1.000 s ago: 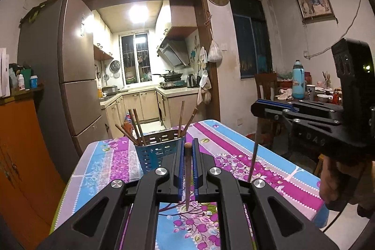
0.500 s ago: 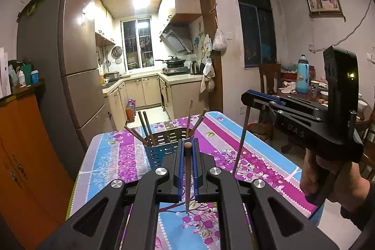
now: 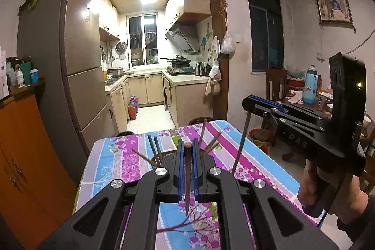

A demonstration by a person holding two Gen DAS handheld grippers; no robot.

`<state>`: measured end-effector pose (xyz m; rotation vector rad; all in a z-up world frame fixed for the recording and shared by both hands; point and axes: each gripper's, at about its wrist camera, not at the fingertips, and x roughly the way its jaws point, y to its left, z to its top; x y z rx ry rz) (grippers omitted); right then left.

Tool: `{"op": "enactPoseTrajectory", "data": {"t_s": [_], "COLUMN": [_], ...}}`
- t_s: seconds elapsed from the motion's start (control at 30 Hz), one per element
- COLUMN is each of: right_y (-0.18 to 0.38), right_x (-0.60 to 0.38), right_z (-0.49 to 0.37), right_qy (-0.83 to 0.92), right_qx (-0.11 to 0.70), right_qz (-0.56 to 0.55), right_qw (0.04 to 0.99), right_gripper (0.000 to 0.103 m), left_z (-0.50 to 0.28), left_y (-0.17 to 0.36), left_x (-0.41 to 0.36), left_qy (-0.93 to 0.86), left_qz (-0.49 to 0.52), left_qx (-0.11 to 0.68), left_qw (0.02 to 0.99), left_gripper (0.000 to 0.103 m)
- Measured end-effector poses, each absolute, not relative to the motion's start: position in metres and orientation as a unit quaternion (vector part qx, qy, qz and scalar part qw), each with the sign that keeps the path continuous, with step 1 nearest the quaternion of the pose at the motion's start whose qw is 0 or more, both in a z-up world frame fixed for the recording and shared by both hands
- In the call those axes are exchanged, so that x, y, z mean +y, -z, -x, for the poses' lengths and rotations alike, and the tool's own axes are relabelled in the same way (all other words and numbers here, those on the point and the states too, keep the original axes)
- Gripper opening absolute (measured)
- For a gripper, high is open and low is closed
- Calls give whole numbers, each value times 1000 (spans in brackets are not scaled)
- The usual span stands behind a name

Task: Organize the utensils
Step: 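Carry the left gripper's chopstick above the blue holder while the right gripper brings its chopstick, then lower both chopsticks into the holder and open both grippers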

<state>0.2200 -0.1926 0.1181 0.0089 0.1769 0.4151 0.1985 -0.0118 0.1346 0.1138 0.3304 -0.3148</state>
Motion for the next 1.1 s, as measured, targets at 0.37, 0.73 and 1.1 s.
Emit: {"op": "enactPoseTrajectory", "data": {"t_s": [0.37, 0.73, 1.1], "right_y": [-137, -153, -151], "right_x": [-178, -176, -181], "right_z": [-253, -299, -339], "right_qy": [-206, -199, -191], "right_qx": [84, 79, 85], "right_qz": [4, 4, -9], "right_qw": [975, 977, 978], "right_gripper": [5, 5, 5], "left_z": [-234, -279, -320], "left_y": [-152, -173, -174], "left_x": [-23, -27, -25], "left_qy": [145, 130, 117], "left_qz": [-54, -48, -34], "left_qx": [148, 131, 120], "left_qw": [977, 982, 985], "left_gripper": [8, 8, 8]}}
